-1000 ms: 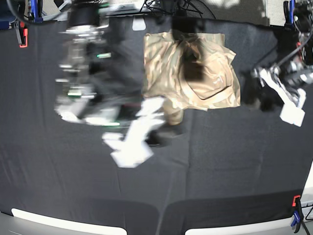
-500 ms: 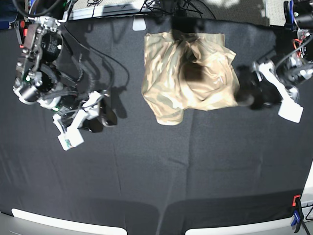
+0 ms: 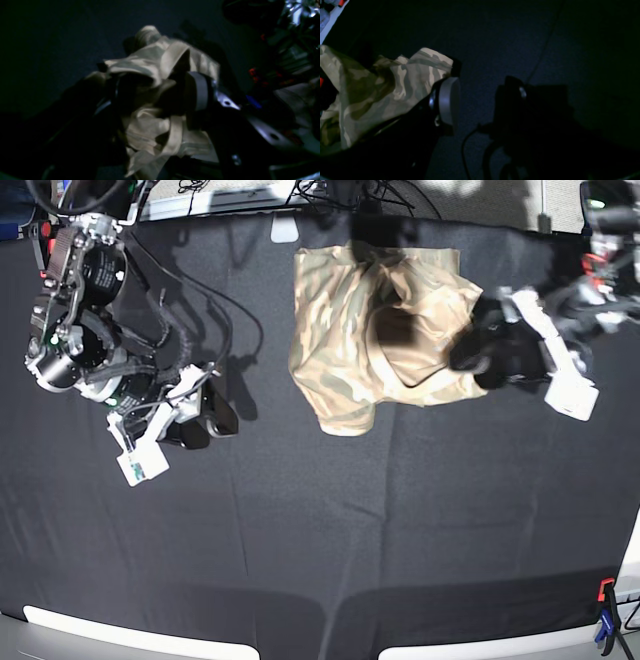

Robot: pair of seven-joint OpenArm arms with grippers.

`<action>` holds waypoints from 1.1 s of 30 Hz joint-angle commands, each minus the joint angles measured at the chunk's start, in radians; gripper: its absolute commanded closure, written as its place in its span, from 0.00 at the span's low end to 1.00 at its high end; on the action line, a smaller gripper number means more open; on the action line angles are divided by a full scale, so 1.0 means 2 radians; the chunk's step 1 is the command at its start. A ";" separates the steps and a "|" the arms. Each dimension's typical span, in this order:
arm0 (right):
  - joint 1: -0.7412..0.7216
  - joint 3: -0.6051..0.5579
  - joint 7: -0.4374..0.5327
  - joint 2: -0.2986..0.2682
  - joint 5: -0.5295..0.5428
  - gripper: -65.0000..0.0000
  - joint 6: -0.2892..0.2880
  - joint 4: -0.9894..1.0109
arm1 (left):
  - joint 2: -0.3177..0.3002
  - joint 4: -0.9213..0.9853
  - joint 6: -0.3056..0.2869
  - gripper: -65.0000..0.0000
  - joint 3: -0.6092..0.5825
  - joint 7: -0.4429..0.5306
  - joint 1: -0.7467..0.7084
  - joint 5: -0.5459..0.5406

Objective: Layout the t-shirt on the table in an organized manner, then fold the t-shirt properly

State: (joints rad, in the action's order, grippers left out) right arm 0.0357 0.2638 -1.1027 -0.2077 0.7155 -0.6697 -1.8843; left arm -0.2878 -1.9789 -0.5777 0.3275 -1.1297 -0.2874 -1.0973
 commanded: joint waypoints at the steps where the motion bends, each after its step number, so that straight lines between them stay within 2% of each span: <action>1: -0.008 0.002 0.010 -0.004 0.013 0.57 -0.002 -0.010 | 0.004 -0.009 -0.003 0.54 0.002 0.012 0.004 0.013; 4: -0.008 0.002 0.008 -0.004 0.013 0.57 -0.002 -0.010 | 0.021 -0.009 0.007 0.54 0.002 0.017 0.004 0.083; 8: -0.008 0.002 0.008 -0.004 0.013 0.57 -0.002 -0.010 | 0.020 -0.009 0.036 0.56 0.002 0.059 0.004 0.089; 10: -0.008 0.002 0.008 -0.004 0.013 0.57 -0.002 -0.010 | 0.020 -0.009 0.041 0.68 0.002 0.075 0.004 0.090; 13: -0.008 0.002 0.008 -0.004 0.013 0.57 -0.002 -0.010 | 0.020 -0.009 0.046 1.00 0.002 0.082 0.004 0.091; 15: -0.008 0.002 0.008 -0.004 0.013 0.57 -0.002 -0.010 | 0.020 -0.009 0.046 1.00 0.002 0.082 0.004 0.099; 18: -0.008 0.002 0.008 -0.004 0.013 0.57 -0.002 -0.010 | 0.020 -0.007 0.046 1.00 0.002 0.091 0.004 0.143; 20: -0.008 0.002 0.008 -0.004 0.013 0.57 -0.002 -0.010 | 0.020 -0.002 0.059 1.00 0.002 0.109 0.004 0.172; 23: -0.008 0.002 0.008 -0.004 0.013 0.57 -0.002 -0.010 | 0.020 0.015 0.101 1.00 0.002 0.173 0.004 0.227; 26: -0.008 0.002 0.008 -0.004 0.013 0.57 -0.002 -0.010 | 0.020 0.057 0.116 1.00 0.002 0.231 0.006 0.267; 29: -0.008 0.002 0.008 -0.004 0.014 0.57 -0.002 -0.010 | 0.020 0.115 0.115 1.00 0.002 0.252 0.016 0.274; 33: -0.008 0.002 0.008 -0.004 0.014 0.57 -0.002 -0.010 | 0.020 0.177 0.115 1.00 0.002 0.253 0.036 0.274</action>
State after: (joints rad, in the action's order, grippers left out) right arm 0.0357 0.2638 -1.1088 -0.2081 0.7189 -0.6697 -1.8843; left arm -0.2378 -1.6051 -0.3454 0.3275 -0.6506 -0.2241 -0.5423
